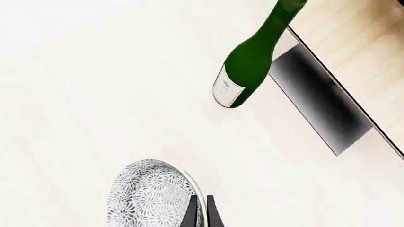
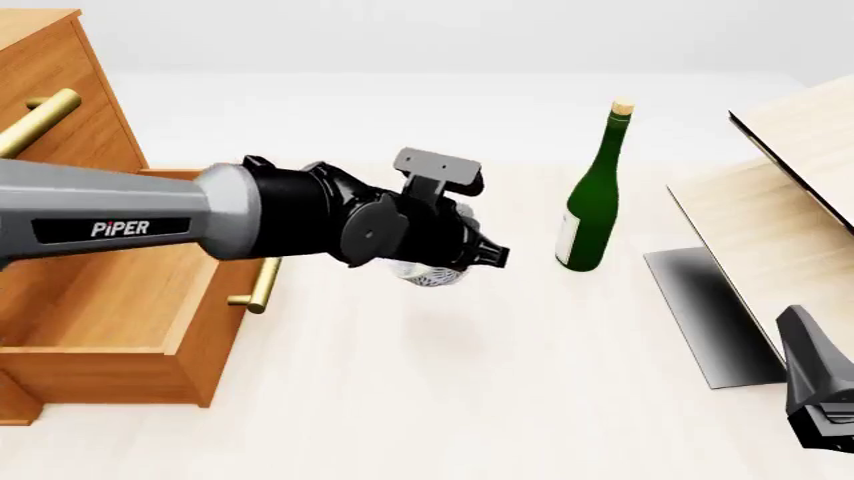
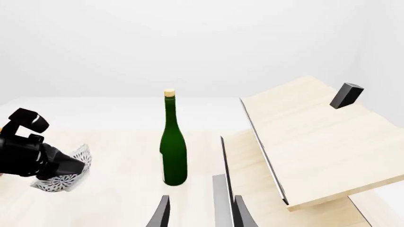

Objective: Put the bowl in the bottom drawer of the cabinet.

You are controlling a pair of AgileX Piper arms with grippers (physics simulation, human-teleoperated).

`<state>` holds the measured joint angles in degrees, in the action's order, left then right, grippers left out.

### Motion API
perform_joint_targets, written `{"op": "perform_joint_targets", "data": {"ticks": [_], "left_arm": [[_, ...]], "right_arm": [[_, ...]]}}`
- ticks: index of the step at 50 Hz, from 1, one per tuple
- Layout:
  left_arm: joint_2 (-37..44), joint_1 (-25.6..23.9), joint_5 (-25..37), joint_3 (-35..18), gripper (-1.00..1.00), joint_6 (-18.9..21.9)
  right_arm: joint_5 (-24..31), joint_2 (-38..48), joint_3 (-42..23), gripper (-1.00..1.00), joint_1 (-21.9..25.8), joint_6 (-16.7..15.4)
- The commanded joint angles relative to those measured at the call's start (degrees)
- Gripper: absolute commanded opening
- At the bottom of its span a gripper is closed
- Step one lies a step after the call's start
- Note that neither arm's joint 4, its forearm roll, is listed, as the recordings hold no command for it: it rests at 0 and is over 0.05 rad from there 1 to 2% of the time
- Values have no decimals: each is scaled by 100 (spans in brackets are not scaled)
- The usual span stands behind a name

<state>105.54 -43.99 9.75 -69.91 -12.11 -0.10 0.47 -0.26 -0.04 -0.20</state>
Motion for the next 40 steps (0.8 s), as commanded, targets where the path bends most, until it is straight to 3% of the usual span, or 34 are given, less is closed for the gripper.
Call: {"op": "perform_joint_targets", "data": {"ticks": [1,40], "left_arm": [[-471,57,-137,263,-100,-34],[-2574,967,158,1387,-100,236]], "right_arm": [[0,0,0,100,-1,-1],[0,0,0,100,0,1]]}}
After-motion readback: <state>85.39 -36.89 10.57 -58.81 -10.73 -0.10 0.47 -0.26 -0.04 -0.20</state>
